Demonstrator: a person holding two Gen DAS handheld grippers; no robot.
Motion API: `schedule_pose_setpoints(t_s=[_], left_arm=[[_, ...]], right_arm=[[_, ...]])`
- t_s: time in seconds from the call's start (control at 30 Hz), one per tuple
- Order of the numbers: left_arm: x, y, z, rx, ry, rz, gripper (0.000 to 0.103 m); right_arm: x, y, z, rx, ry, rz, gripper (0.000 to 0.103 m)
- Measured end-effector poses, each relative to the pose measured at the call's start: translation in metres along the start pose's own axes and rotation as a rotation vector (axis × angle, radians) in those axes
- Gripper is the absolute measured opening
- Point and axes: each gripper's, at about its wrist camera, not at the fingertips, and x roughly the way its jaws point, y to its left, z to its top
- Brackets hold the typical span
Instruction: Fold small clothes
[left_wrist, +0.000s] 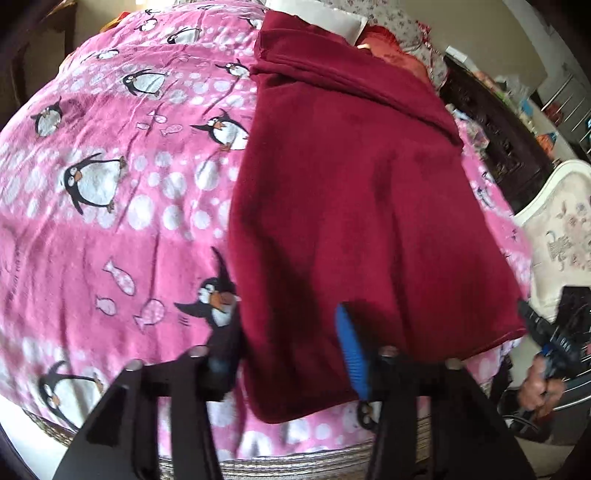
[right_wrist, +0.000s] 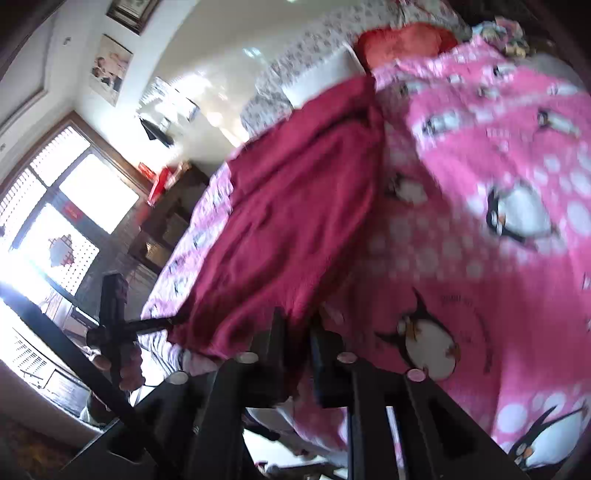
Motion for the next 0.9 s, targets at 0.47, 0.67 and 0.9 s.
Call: schedule_pose_setpoints(t_s=[0.47,0.67,0.9], left_arm=[[-0.037,-0.016,0.043,0.099,-0.040,-0.063,0.008],[-0.072,-0.018,0.137,0.069,-0.180,-0.144,0.008],[-0.038,-0.024,0.259,0.010,-0.209,-0.090,0.008]], right_arm=[[-0.018,0.012,0.044,-0.006,-0.126,0.199,0.009],[-0.008,0.035,0.127,-0.085,-0.242,0.180,0.009],[0.047,0.023,0.239,-0.041,-0.297,0.093,0.009]])
